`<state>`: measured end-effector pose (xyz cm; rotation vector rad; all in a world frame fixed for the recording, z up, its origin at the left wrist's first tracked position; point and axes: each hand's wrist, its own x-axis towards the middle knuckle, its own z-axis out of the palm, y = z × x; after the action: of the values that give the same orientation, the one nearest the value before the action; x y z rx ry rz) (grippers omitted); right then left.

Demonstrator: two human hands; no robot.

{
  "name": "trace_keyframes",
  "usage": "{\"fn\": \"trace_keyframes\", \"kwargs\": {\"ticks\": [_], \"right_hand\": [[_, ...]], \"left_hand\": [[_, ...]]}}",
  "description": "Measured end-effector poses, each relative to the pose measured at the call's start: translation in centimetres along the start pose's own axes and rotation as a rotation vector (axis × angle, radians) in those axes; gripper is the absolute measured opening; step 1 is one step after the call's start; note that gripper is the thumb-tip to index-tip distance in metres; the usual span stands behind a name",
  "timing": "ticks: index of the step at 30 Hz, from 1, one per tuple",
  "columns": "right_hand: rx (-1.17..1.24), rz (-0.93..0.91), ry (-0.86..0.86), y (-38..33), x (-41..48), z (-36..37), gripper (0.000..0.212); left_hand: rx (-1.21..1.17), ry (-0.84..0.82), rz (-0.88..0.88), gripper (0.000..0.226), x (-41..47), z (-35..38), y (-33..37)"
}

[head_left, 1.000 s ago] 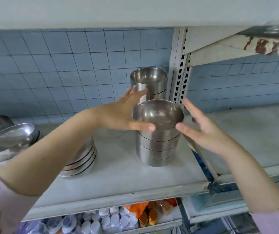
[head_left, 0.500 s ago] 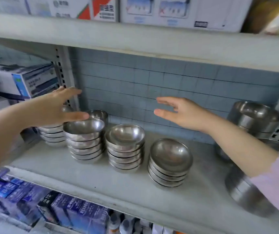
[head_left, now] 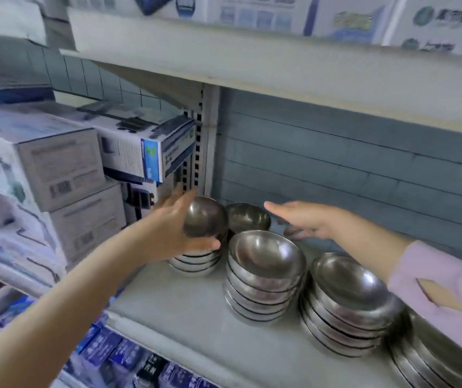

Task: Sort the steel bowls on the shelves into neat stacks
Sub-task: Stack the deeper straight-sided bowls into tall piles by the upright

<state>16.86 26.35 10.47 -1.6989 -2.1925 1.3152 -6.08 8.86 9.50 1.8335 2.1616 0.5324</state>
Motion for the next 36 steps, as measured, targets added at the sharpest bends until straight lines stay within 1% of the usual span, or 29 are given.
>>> {"fn": "trace_keyframes", "kwargs": {"ticks": [3,5,7,10,15,20,25,28,31,33,36], "right_hand": [[0.049,0.11,-0.014,0.2,2.6,0.7,0.082],[0.081,0.159,-0.032,0.5,4.1,0.9,0.075],[0.148,0.19,-0.062,0.7,5.4,1.1,0.069],[0.212,0.226,-0.063,0.8,6.7,1.3,0.062],[0.302,0.272,-0.105,1.2,8.0,2.1,0.037],[0.368,0.194,-0.054,1.4,8.5,2.4,0.027],[0.396,0.14,-0.019,0.5,7.4,2.0,0.031],[0.491,0.089,0.049,-0.6,5.1,0.7,0.019],[0.565,-0.006,0.095,-1.1,1.6,-1.1,0.015],[0.61,-0.061,0.114,-0.8,-1.2,-2.4,0.012],[0.669,-0.102,0.126,0.7,-5.7,-4.1,0.013]], "left_hand": [[-0.025,0.062,-0.027,0.126,1.2,1.3,-0.8],[-0.003,0.101,-0.047,0.121,1.7,1.9,-1.3],[-0.038,0.079,-0.075,0.12,2.1,2.1,-1.9],[-0.106,0.066,-0.069,0.118,2.4,2.3,-2.6],[-0.043,0.093,-0.051,0.126,2.6,2.2,-2.8],[-0.015,0.079,-0.061,0.13,2.6,2.3,-2.7],[-0.034,0.056,-0.055,0.128,2.1,1.8,-2.6],[-0.023,0.046,-0.056,0.131,1.5,1.5,-2.4],[0.01,0.087,-0.072,0.132,1.0,0.6,-1.2],[0.006,0.126,-0.042,0.127,1.0,0.0,0.5],[-0.031,0.128,0.087,0.122,1.2,-0.1,4.2]]}}
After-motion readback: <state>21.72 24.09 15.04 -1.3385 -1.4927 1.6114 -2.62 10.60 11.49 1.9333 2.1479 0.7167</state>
